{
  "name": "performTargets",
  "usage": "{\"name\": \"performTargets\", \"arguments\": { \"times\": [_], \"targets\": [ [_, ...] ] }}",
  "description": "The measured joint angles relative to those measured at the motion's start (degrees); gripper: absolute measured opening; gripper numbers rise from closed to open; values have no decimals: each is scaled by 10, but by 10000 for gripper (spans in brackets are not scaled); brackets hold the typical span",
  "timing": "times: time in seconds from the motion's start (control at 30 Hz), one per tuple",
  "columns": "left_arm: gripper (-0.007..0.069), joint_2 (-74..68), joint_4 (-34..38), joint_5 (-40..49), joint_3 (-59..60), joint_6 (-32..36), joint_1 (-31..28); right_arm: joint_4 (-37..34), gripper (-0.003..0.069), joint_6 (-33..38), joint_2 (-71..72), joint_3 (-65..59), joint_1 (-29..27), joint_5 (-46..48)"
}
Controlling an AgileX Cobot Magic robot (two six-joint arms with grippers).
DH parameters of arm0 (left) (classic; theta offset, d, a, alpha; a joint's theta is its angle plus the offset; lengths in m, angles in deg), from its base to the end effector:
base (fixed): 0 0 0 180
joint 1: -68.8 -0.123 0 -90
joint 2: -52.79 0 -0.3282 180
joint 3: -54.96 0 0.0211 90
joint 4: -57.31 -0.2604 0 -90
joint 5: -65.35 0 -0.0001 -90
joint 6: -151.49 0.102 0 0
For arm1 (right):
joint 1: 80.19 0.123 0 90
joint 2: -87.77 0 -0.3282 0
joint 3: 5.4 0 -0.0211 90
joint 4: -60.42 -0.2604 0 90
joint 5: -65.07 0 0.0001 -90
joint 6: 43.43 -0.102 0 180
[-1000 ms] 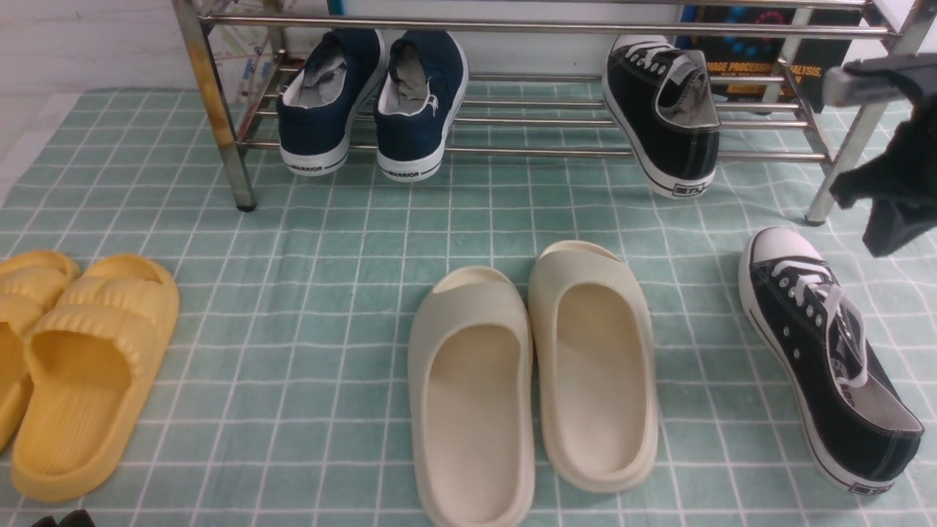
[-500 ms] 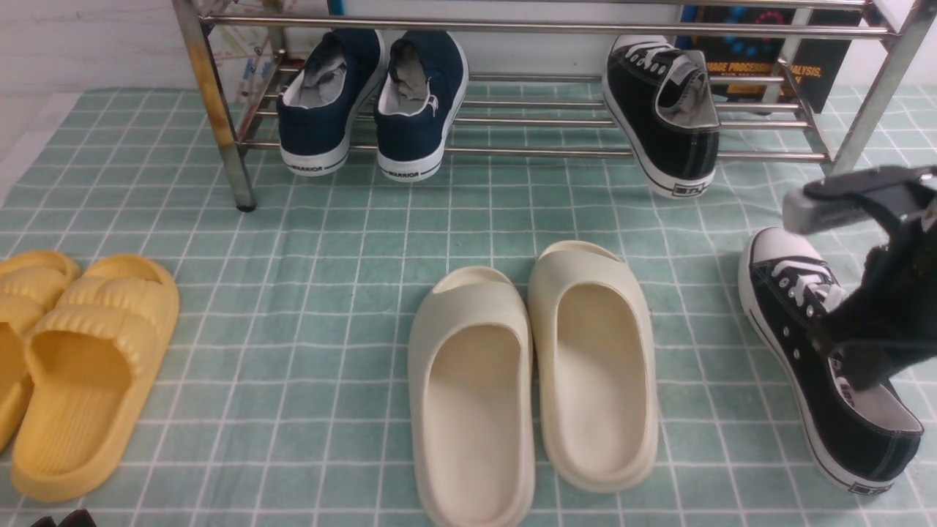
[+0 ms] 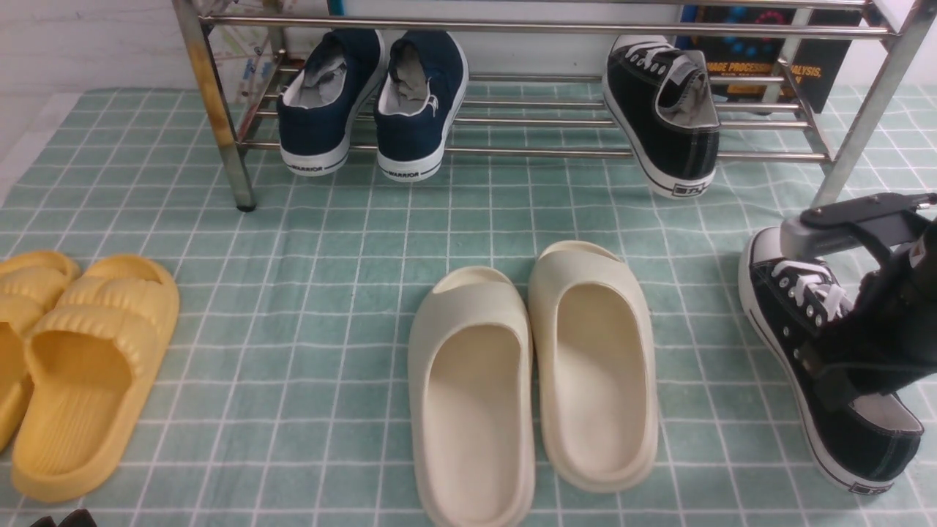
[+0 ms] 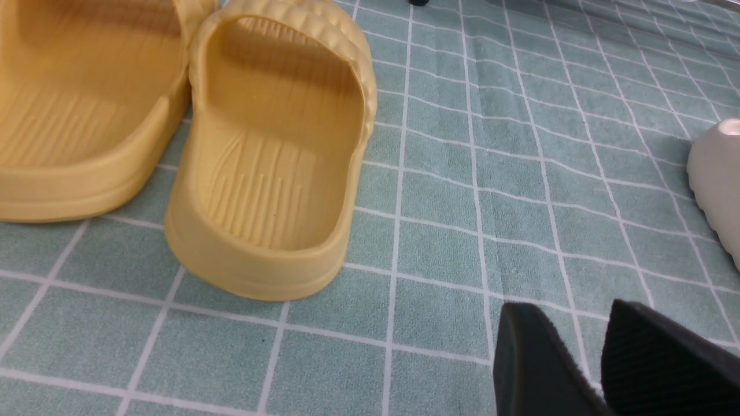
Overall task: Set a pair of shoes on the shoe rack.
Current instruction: Use the right arm to grab the shoe closest to it
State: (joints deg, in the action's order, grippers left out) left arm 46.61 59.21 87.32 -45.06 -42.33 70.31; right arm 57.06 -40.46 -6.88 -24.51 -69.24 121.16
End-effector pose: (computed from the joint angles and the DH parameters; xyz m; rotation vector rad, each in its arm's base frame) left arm 0.0290 -0.0020 0.1650 -0.2234 1.8795 -0.2155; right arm 0.2851 0.0602 0.2642 -0.3177 2.9500 0.0947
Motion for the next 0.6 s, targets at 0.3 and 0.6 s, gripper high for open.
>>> {"name": "performTargets", "arguments": {
  "times": [0.3, 0.6],
  "targets": [
    [207, 0, 0, 0, 0, 0, 0, -1, 388, -6, -56, -11, 6, -2],
    [210, 0, 0, 0, 0, 0, 0, 25, 18, -9, -46, 10, 31, 4]
  ]
}}
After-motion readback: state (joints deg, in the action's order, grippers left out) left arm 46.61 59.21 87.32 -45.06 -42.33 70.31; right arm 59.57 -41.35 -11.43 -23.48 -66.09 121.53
